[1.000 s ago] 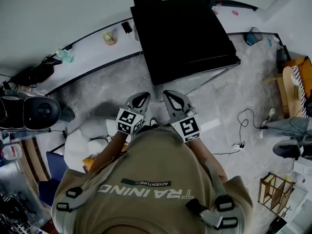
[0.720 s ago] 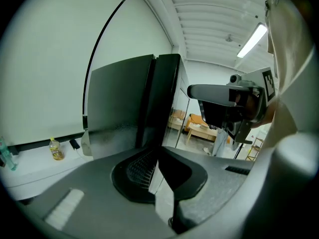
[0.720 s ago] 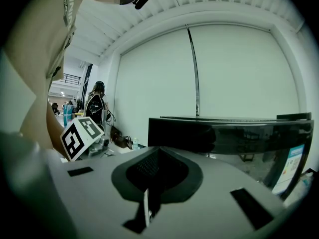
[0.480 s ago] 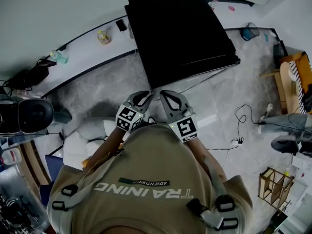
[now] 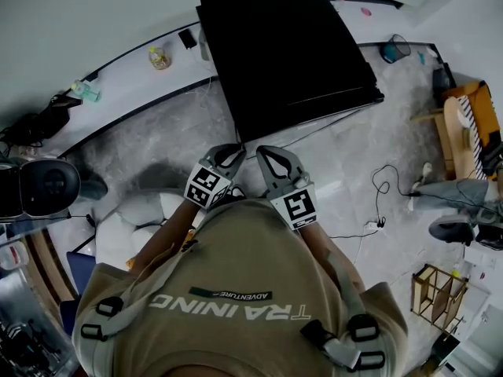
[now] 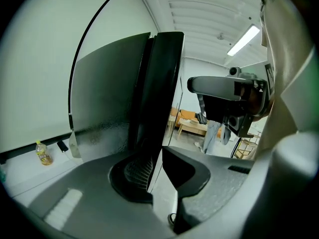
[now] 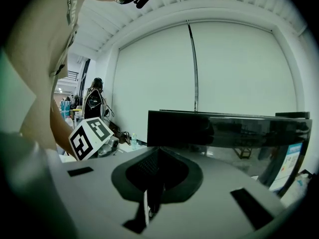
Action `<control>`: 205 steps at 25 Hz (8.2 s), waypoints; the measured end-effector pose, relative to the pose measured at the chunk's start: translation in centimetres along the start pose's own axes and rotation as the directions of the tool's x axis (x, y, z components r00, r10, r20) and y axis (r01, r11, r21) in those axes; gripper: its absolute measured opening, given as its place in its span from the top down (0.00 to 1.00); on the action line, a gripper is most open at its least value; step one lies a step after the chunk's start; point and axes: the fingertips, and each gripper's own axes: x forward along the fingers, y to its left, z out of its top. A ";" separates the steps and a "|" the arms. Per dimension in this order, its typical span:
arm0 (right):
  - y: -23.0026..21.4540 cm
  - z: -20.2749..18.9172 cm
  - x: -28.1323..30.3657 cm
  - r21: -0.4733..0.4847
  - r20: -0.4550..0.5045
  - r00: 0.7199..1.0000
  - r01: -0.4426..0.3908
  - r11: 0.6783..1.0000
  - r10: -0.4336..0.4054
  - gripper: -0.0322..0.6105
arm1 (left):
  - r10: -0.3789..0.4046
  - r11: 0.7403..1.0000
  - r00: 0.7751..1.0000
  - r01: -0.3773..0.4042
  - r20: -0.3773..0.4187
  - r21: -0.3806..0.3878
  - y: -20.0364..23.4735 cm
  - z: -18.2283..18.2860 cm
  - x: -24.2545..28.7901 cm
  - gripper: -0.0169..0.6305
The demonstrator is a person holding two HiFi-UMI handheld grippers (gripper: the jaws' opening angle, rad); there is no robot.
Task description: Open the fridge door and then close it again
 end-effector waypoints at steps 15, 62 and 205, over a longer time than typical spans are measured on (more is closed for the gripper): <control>1.2 -1.9 -0.8 0.034 -0.007 0.999 -0.044 0.998 0.045 0.96 | 0.114 0.992 0.993 -0.116 -0.037 -0.044 0.0 -0.7 0.7 0.89; 0.4 -9.5 -20.1 0.093 0.087 0.954 -0.296 0.951 0.288 0.96 | 0.445 0.870 0.878 -0.470 -0.173 -0.149 -16.7 -4.7 0.0 0.90; -18.5 -19.3 -39.9 -0.024 -0.015 0.779 -0.628 0.778 0.627 0.96 | 0.761 0.545 0.637 -0.732 -0.125 -0.409 -43.5 0.5 17.1 0.97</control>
